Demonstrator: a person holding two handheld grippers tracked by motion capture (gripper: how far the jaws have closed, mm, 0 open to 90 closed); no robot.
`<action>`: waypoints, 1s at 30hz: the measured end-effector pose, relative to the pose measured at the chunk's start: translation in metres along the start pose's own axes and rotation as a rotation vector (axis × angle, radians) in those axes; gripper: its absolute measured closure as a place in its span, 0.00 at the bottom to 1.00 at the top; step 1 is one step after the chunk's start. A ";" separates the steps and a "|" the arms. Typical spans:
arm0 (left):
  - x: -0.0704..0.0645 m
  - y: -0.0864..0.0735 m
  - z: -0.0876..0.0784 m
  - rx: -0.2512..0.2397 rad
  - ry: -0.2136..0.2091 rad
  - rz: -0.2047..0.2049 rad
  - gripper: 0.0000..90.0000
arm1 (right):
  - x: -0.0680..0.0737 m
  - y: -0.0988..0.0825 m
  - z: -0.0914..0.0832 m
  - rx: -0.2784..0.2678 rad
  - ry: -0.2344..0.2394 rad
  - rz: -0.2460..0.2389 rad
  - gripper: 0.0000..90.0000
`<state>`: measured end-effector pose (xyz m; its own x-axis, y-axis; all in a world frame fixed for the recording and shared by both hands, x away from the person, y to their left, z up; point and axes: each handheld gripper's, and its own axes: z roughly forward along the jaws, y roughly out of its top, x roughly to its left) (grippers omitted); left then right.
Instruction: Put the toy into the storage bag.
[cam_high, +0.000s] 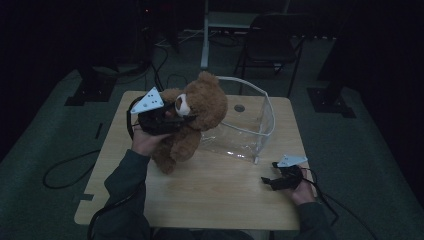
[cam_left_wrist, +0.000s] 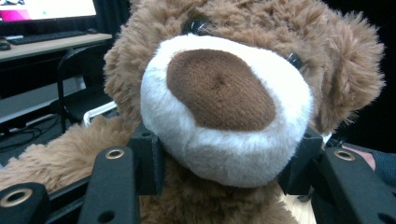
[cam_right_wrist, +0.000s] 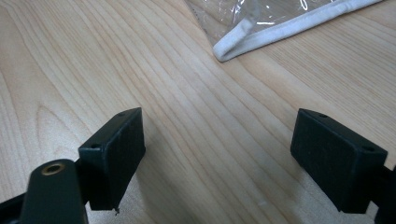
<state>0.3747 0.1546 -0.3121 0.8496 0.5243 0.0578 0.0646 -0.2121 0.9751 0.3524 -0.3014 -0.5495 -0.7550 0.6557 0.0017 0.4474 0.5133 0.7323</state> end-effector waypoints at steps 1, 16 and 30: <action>0.000 0.002 0.000 0.000 0.000 0.002 0.50 | 0.000 0.000 0.000 0.000 0.000 0.000 0.19; 0.009 0.019 0.001 -0.006 0.010 0.021 0.50 | 0.000 0.000 0.000 -0.001 0.000 -0.002 0.19; 0.016 0.029 0.005 0.000 0.011 0.025 0.50 | 0.000 0.000 0.000 -0.001 0.000 -0.001 0.19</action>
<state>0.3926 0.1524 -0.2843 0.8449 0.5283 0.0843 0.0436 -0.2250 0.9734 0.3526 -0.3015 -0.5495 -0.7554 0.6553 0.0009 0.4462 0.5134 0.7330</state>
